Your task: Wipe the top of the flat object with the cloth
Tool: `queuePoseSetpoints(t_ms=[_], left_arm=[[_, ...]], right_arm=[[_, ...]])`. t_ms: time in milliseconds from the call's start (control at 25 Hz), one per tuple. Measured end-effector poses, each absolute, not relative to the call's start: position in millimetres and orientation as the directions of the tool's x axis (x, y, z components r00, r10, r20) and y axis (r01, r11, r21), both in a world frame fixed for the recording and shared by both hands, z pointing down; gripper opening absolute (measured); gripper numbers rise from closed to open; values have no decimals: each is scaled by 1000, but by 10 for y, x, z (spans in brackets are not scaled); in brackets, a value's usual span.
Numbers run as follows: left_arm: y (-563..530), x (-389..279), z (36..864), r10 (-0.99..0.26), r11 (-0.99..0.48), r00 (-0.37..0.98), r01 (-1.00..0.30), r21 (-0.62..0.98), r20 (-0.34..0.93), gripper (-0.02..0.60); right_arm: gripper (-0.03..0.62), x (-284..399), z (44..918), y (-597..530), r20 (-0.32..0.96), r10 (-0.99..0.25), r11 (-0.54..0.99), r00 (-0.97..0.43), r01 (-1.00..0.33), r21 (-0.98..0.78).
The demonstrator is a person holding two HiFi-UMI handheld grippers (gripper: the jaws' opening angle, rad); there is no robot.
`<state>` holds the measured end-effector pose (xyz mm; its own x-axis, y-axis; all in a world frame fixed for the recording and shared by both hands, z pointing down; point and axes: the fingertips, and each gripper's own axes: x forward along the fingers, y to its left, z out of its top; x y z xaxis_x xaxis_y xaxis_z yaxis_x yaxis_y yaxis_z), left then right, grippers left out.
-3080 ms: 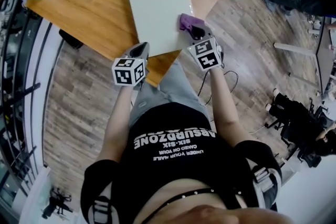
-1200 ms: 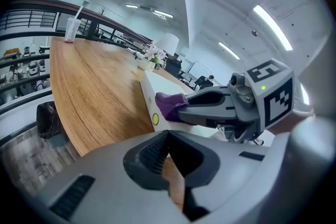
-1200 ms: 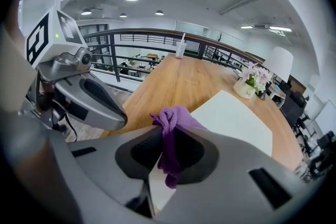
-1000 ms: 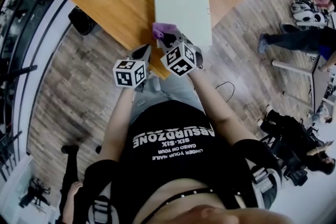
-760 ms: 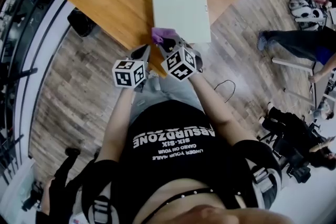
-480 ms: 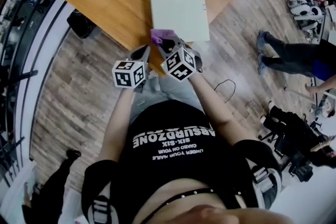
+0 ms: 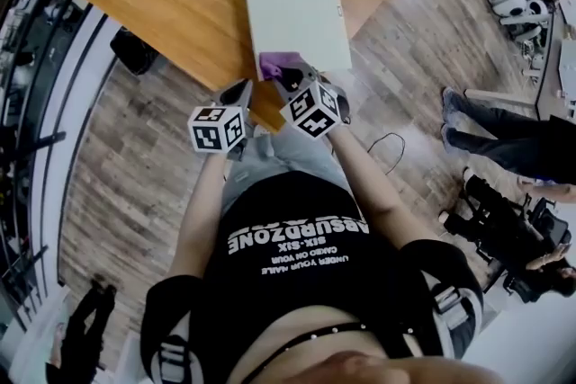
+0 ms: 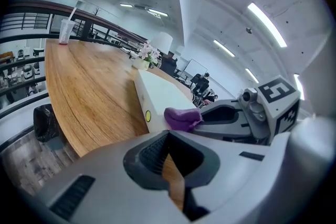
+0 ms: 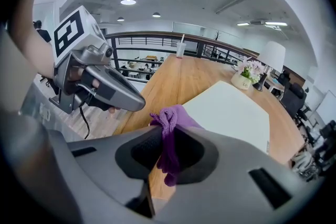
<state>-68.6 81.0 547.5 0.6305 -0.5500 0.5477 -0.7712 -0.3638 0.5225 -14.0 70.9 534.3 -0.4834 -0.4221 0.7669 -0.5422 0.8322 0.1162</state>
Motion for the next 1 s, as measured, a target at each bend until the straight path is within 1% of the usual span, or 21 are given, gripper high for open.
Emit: queuePoseSetpoints(t_ms=[360, 760, 1000], left_arm=[[669, -514, 5456, -536, -381, 646, -759, 528, 543, 17], [530, -322, 5458, -511, -401, 670, -740, 539, 539, 18], [420, -182, 5443, -493, -417, 680, -732, 538, 543, 17]], right_arm=[[63, 281, 5332, 637, 771, -447, 801, -453, -587, 120], [63, 892, 5296, 528, 783, -501, 720, -368, -679, 142], [63, 1179, 5272, 460, 787, -524, 691, -324, -702, 171]])
